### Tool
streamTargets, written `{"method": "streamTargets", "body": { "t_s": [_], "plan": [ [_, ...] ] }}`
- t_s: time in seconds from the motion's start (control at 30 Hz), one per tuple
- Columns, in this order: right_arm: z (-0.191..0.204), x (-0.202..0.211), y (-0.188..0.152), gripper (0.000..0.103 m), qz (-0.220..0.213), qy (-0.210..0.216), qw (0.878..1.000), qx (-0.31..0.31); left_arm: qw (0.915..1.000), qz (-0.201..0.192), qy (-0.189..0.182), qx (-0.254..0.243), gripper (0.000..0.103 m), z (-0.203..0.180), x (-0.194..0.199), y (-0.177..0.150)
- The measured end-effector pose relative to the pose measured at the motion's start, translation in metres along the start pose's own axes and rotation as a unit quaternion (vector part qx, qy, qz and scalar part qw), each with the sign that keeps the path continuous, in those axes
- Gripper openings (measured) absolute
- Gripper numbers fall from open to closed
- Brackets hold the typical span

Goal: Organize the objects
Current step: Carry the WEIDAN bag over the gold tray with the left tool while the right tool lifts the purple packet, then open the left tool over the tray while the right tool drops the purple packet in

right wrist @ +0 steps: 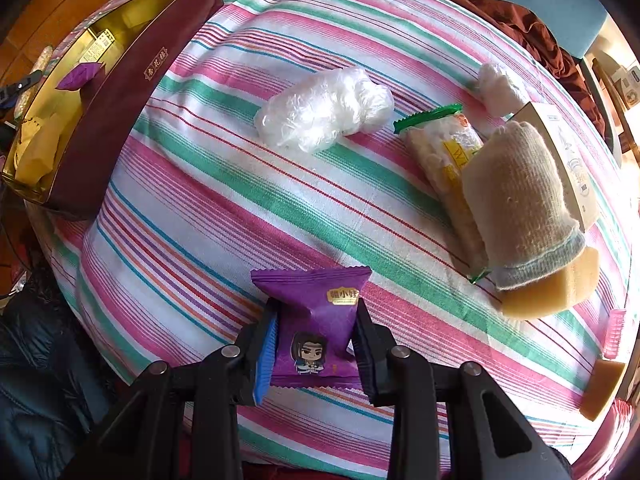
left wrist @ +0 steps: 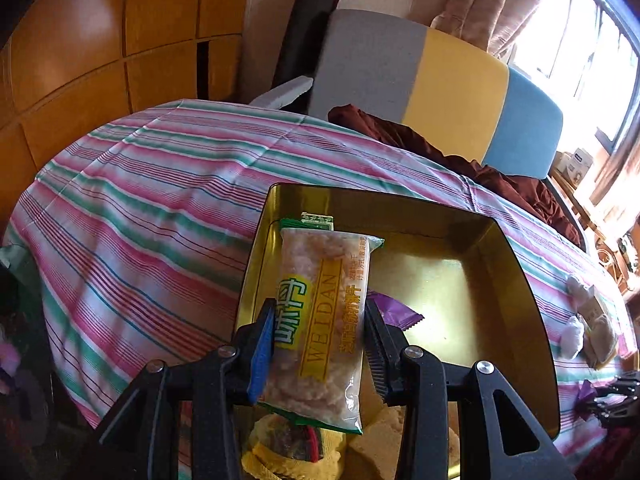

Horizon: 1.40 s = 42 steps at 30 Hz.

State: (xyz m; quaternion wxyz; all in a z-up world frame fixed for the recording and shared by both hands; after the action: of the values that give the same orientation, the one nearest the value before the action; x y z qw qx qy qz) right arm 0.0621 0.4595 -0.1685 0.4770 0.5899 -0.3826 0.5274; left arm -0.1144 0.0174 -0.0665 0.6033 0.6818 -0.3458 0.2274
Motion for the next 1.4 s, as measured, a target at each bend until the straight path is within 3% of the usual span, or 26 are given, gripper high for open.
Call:
{"method": "streamTargets", "body": {
  "t_s": [0.27, 0.33, 0.57, 0.83, 0.93, 1.0, 1.17, 1.4],
  "plan": [
    [0.004, -0.003, 0.008, 0.034, 0.000, 0.000, 1.000, 0.001, 0.9994, 0.027, 0.018, 0.009, 0.043, 0.008, -0.023, -0.008],
    [0.005, -0.003, 0.011, 0.034, 0.000, 0.000, 1.000, 0.000, 0.9994, 0.026, 0.021, 0.012, 0.048, 0.009, -0.023, -0.010],
    [0.004, -0.004, 0.014, 0.034, -0.004, -0.004, 1.000, -0.001, 0.9993, 0.015, 0.034, -0.005, 0.048, 0.006, -0.015, -0.015],
    [0.011, 0.019, 0.024, 0.033, -0.067, 0.009, 0.997, -0.021, 0.9991, -0.011, 0.036, -0.022, 0.051, -0.003, 0.008, -0.014],
    [0.037, 0.034, 0.049, 0.033, -0.098, 0.018, 0.995, -0.010, 0.9990, -0.017, 0.035, -0.023, 0.053, -0.002, 0.015, -0.013],
    [0.091, 0.054, 0.071, 0.033, -0.127, 0.024, 0.992, 0.004, 0.9990, -0.021, 0.034, -0.021, 0.053, 0.000, 0.019, -0.012],
    [0.171, 0.071, 0.136, 0.033, -0.190, 0.066, 0.978, 0.048, 0.9988, -0.026, 0.039, -0.011, 0.053, 0.013, 0.027, -0.014],
    [0.254, 0.047, 0.199, 0.033, -0.187, 0.119, 0.972, 0.076, 0.9988, -0.022, 0.044, 0.003, 0.057, 0.025, 0.031, -0.024]
  ]
}}
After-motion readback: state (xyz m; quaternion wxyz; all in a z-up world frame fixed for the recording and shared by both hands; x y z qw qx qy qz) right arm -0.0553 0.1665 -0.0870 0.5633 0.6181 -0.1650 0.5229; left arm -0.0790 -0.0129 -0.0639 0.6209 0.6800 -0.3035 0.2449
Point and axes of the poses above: each gripper's, at about its wrist camera, not at the fingertips, and x roughly against the way its jaws point, z to its left, y to its top, the point moved 7 cm from there along -x, roughly the way its jaws point, and after that the axes turned 2 degrees about -z, right-handed, at the moved point
